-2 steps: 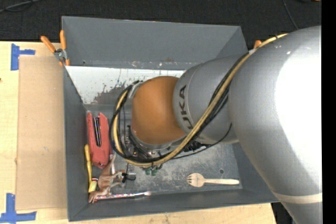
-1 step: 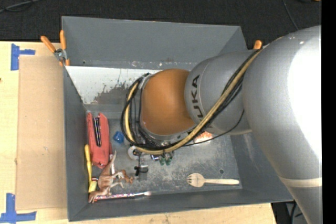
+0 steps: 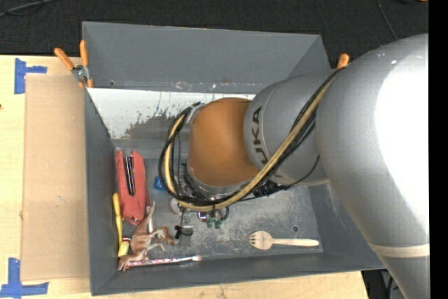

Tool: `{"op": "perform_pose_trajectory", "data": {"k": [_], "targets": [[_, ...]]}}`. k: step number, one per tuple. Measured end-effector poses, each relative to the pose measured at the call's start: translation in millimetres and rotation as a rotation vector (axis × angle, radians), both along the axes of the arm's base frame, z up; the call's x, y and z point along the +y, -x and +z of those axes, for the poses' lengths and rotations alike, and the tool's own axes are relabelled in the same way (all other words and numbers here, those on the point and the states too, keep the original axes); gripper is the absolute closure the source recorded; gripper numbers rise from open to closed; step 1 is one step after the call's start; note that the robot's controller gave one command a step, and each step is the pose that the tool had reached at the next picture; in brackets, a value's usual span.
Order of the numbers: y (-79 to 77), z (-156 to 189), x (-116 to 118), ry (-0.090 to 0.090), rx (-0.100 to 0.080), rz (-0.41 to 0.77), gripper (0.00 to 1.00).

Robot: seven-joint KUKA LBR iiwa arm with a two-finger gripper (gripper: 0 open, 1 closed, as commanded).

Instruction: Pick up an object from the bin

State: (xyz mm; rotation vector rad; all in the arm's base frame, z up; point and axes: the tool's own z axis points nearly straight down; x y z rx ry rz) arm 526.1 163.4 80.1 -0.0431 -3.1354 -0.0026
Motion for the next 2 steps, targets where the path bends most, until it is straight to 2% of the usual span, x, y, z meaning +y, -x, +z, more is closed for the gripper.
{"op": "perform_pose_trajectory", "data": {"k": [1, 2], "targets": [[-8.0, 13.5, -39.5, 0.0, -0.004, 0.09, 0.0], [-9.5, 26.3, -34.4, -0.002, 0.001, 0.071, 0.0]]}}
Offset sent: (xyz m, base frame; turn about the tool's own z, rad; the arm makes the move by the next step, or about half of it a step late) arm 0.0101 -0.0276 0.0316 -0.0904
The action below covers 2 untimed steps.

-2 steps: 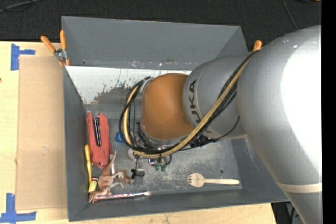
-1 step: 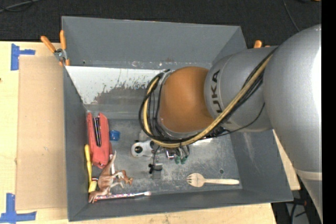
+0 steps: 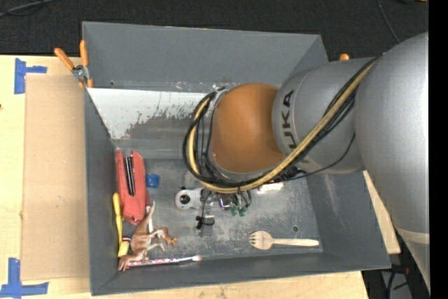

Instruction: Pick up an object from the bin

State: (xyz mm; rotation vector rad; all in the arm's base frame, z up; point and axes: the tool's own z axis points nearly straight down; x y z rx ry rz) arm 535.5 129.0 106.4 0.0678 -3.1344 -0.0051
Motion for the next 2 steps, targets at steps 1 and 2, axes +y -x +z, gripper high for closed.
{"op": "perform_pose_trajectory", "data": {"k": [1, 2], "targets": [[-8.0, -26.9, -21.9, 0.001, -0.002, -0.002, 0.0], [-28.8, -36.1, -33.8, -0.002, -0.005, 0.135, 0.0]]}}
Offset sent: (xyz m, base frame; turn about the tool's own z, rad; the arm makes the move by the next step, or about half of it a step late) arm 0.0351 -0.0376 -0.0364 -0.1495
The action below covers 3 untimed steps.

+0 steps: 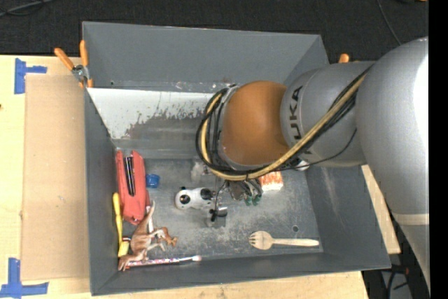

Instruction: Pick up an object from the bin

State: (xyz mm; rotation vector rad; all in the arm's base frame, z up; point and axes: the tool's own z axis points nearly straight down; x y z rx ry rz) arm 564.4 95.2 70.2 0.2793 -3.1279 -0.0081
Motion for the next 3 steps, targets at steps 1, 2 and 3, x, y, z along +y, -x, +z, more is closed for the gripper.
{"op": "perform_pose_trajectory", "data": {"k": [1, 2, 3], "targets": [[6.0, 6.7, -2.3, 0.002, 0.005, -0.051, 0.0], [5.6, 3.1, -5.9, 0.001, 0.002, -0.046, 0.0], [-2.7, -0.9, -17.3, 0.001, 0.004, -0.028, 0.0]]}}
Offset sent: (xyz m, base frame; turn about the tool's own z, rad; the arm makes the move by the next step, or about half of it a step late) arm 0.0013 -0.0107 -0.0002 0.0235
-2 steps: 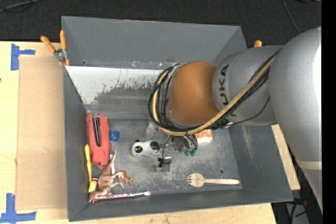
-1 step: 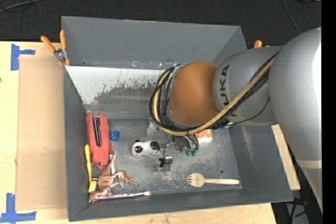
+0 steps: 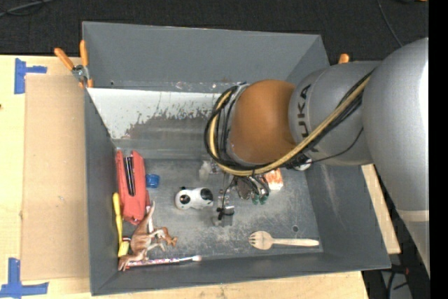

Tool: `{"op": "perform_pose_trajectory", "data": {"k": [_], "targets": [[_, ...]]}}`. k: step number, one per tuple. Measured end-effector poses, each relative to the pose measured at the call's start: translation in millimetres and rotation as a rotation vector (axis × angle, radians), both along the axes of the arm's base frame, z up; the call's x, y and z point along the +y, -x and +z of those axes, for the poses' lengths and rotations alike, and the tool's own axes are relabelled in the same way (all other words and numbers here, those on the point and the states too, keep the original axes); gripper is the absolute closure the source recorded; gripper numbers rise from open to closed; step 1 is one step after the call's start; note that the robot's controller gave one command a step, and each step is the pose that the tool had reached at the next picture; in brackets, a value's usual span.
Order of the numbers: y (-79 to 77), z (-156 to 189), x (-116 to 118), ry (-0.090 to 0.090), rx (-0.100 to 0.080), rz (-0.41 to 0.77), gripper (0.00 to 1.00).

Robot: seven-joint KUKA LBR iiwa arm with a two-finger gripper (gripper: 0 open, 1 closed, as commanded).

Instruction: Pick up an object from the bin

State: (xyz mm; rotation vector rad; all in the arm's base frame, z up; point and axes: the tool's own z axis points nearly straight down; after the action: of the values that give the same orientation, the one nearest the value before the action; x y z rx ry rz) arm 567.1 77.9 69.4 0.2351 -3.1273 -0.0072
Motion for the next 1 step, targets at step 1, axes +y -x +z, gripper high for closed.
{"op": "perform_pose_trajectory", "data": {"k": [1], "targets": [[-6.0, 0.1, -9.5, -0.001, -0.003, 0.034, 0.0]]}}
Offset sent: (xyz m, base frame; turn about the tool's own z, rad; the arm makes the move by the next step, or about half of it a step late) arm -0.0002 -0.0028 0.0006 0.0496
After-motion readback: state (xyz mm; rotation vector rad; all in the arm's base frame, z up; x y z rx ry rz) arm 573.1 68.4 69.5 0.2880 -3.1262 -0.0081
